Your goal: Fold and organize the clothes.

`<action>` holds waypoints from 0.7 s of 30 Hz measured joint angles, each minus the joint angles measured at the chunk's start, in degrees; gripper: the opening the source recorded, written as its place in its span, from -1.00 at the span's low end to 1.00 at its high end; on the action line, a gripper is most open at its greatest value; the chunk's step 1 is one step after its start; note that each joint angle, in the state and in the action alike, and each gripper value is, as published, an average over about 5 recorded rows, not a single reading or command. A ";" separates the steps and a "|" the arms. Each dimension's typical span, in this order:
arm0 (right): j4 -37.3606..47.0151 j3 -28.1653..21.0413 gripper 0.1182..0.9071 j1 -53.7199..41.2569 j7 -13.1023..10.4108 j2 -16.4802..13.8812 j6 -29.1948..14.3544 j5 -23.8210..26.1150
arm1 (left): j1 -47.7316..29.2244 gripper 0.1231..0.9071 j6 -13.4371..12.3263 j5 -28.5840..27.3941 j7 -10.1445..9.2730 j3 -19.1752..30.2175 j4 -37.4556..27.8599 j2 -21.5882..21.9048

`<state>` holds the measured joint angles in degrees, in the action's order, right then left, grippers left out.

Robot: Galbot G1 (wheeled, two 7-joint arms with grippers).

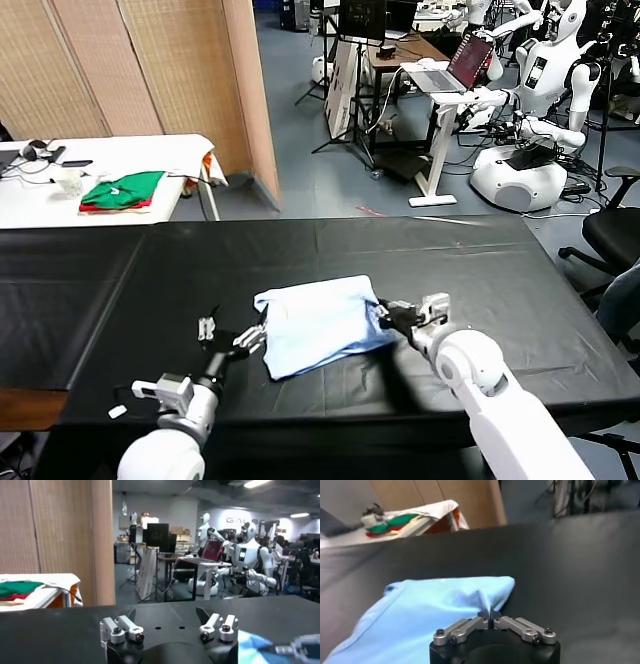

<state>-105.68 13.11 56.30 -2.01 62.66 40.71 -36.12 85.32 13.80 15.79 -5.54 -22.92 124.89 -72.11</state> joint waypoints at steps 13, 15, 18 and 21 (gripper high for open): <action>-14.43 9.21 0.99 16.71 -4.39 0.11 -6.45 7.98 | 2.85 1.00 -0.05 2.43 -0.12 -0.12 0.25 0.60; -15.30 10.57 1.00 19.90 -4.47 0.85 -11.39 10.43 | 3.77 1.00 -0.67 2.87 -0.42 -0.22 0.55 0.87; -16.39 12.27 1.00 24.91 -4.71 2.11 -18.98 13.90 | 5.18 1.00 -1.46 3.17 -1.24 -0.40 1.13 1.51; -17.50 14.00 1.00 29.96 -5.52 3.52 -25.08 16.32 | 6.55 1.00 -1.08 3.04 -1.99 -0.69 1.79 2.24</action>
<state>-123.18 27.12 86.27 -7.53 66.17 15.63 -19.80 91.87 12.72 18.83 -7.53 -23.61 126.67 -69.88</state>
